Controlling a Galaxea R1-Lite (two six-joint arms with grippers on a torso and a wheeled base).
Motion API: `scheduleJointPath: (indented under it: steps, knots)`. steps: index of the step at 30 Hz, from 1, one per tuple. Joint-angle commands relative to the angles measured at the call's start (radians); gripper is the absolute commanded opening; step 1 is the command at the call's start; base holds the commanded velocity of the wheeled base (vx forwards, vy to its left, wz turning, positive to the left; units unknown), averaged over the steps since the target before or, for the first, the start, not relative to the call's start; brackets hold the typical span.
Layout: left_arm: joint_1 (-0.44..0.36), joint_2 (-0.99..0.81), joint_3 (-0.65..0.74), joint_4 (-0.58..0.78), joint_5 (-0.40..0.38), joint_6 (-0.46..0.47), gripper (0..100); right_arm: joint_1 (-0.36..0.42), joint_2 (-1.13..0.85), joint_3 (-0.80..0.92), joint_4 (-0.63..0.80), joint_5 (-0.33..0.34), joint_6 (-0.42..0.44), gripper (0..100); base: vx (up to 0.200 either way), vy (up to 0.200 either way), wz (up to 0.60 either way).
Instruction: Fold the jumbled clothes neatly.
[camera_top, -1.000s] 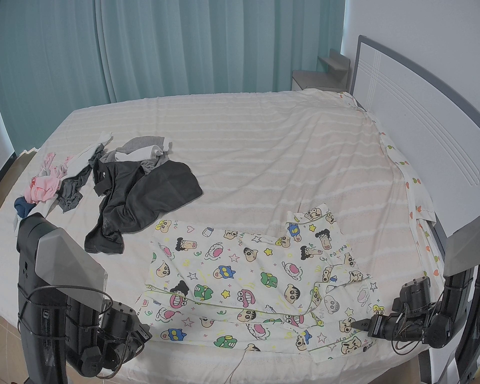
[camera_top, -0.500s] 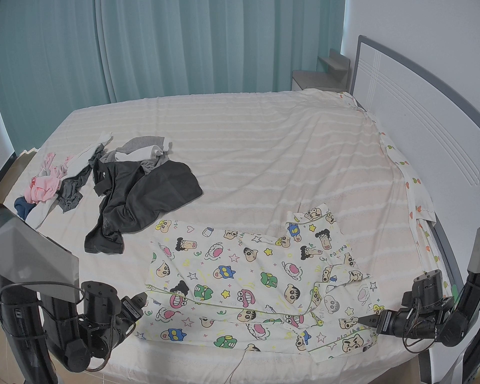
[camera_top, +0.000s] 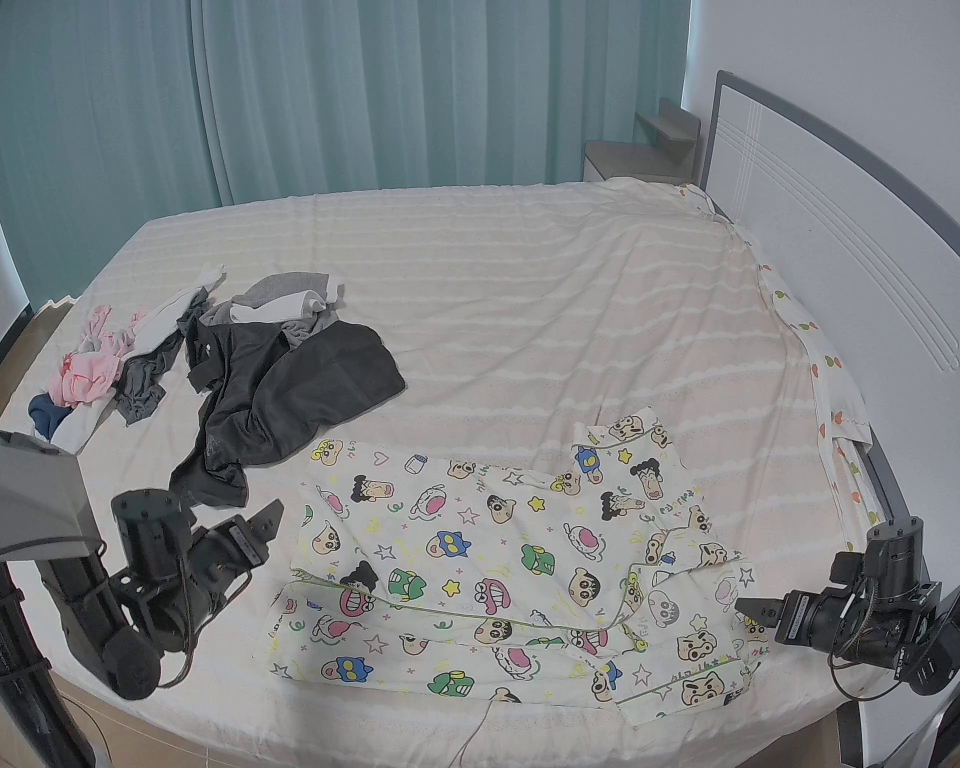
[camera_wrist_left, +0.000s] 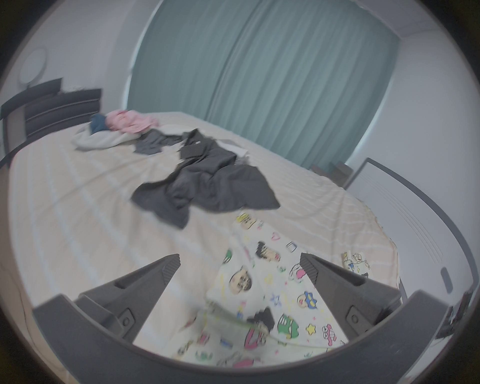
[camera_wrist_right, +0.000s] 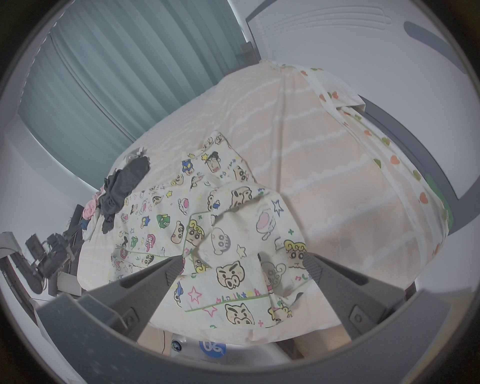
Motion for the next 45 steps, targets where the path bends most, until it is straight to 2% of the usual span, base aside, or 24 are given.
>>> scheduleJointPath:
  steps: [1,4,7,9,11,12,16,18,21,30,34,40,45]
  knots:
    - [0.127,0.157,-0.352,0.167,-0.226,0.215,100,0.0,-0.08,-0.026,-0.002,-0.02,-0.012,100,0.0,0.0,0.0]
    - [0.14,0.198,-0.498,0.308,-0.305,0.221,100,0.0,-0.077,-0.027,-0.002,-0.026,-0.011,100,0.0,0.0,0.0]
    - [0.152,0.224,-0.731,0.584,-0.412,0.223,100,-0.002,-0.073,-0.033,-0.002,-0.027,-0.011,100,0.0,0.0,0.0]
    - [0.153,0.249,-0.828,0.679,-0.452,0.231,100,0.0,-0.071,-0.032,-0.002,-0.026,-0.009,100,0.0,0.0,0.0]
    - [0.153,0.266,-0.872,0.718,-0.46,0.237,100,0.0,-0.07,-0.032,-0.001,-0.026,-0.009,100,0.0,0.0,0.0]
    - [0.158,0.309,-0.968,0.797,-0.48,0.271,100,0.001,-0.065,-0.033,-0.001,-0.026,-0.009,100,0.0,0.0,0.0]
    - [0.161,0.344,-1.049,0.906,-0.524,0.294,100,0.001,-0.059,-0.035,-0.002,-0.029,-0.011,100,0.0,0.0,0.0]
    - [0.175,0.371,-1.129,1.003,-0.553,0.294,100,0.001,-0.059,-0.03,-0.001,-0.029,-0.011,100,0.0,0.0,0.0]
    - [0.187,0.404,-1.173,1.04,-0.556,0.295,100,0.001,-0.05,-0.032,0.001,-0.029,-0.011,100,0.0,0.0,0.0]
    - [0.207,0.5,-1.233,1.037,-0.578,0.286,100,0.006,0.022,-0.036,-0.005,-0.03,-0.012,100,0.0,0.0,0.0]
    - [0.207,0.532,-1.281,1.035,-0.584,0.264,100,0.021,0.029,-0.05,-0.021,-0.064,-0.011,100,0.0,0.0,0.0]
    - [0.198,0.562,-1.328,0.961,-0.601,0.128,100,0.072,0.022,-0.055,-0.027,-0.112,-0.011,100,0.0,0.0,0.0]
    - [0.196,0.563,-1.322,0.911,-0.627,0.085,100,0.075,0.027,-0.059,-0.027,-0.113,-0.009,100,0.0,0.0,0.0]
